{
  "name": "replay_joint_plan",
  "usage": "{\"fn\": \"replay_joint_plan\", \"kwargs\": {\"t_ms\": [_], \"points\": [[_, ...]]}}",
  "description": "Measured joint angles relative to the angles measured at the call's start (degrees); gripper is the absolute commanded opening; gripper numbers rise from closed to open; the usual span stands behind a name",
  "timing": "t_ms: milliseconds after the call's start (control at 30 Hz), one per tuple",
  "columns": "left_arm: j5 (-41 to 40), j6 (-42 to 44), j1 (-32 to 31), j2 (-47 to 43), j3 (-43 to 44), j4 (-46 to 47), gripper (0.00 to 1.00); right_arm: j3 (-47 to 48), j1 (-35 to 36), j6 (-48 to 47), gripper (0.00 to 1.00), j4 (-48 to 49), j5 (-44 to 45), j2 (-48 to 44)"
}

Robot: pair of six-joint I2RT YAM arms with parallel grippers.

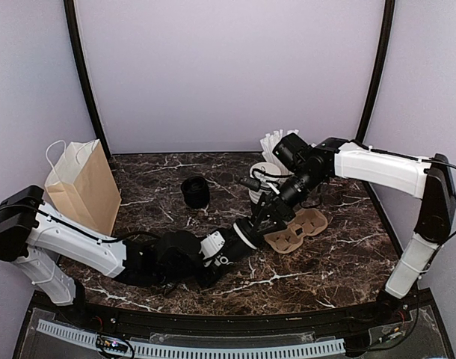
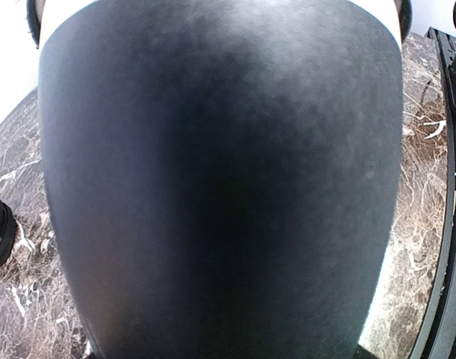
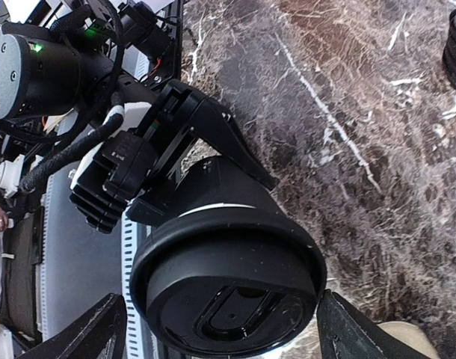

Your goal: Pack the takeout coffee

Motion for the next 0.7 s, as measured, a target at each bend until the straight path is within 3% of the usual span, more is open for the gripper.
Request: {"fn": "replay_joint_plan", "kwargs": {"t_ms": [500, 700], "points": [[-2.69, 2.73, -1.27, 0.13, 0.52, 0.55, 0.64, -1.18, -0.11, 0.76, 0.83, -0.39, -3.41, 0.22], [-3.87, 2.80, -1.46, 0.90, 0.87, 0.72, 0.69, -1.22, -0.09, 1.88, 0.74, 0.04, -2.51, 0.22]]}}
